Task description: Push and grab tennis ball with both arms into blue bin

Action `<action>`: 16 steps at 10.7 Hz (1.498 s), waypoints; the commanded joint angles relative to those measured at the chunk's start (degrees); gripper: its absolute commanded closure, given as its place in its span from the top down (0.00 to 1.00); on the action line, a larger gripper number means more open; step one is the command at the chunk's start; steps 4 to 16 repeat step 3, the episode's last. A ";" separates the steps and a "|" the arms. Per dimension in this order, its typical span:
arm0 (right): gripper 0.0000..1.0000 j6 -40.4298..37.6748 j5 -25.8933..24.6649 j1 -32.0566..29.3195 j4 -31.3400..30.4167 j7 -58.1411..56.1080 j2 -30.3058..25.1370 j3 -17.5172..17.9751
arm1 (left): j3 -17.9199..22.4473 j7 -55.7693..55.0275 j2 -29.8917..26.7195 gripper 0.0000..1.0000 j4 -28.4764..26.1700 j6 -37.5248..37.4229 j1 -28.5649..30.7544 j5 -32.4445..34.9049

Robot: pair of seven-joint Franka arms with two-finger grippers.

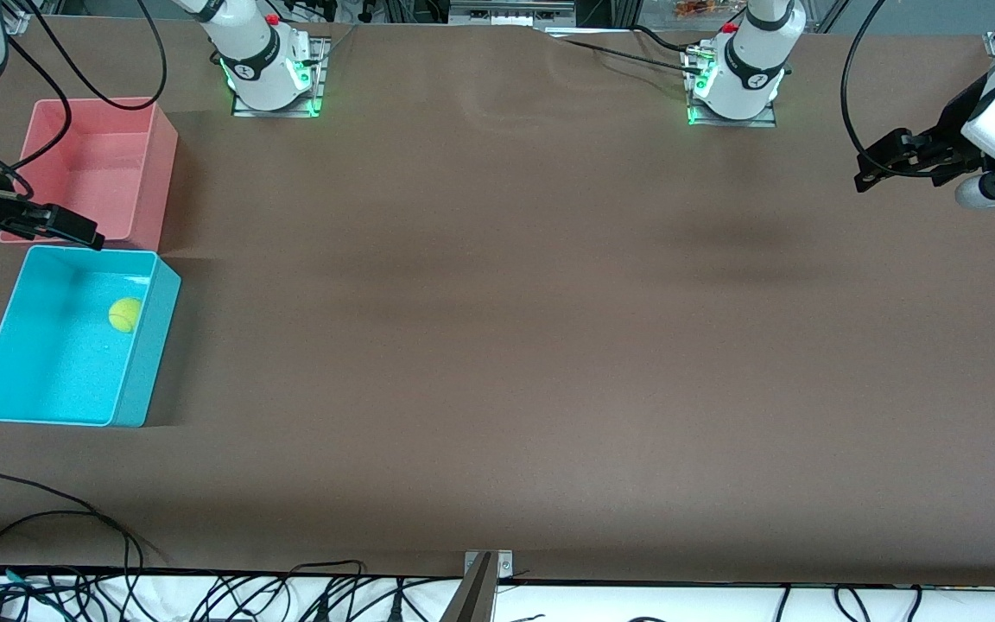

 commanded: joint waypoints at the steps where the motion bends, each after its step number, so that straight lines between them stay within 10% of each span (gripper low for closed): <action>1: 1.00 0.24 -0.27 -2.51 -1.77 0.58 -1.42 2.59 | 0.10 -0.43 0.90 1.00 1.88 -1.24 0.16 -0.28; 16: 1.00 0.24 -0.10 -5.69 -1.77 1.02 -1.42 6.11 | 0.10 -0.43 0.98 1.00 1.88 -1.24 0.16 -0.28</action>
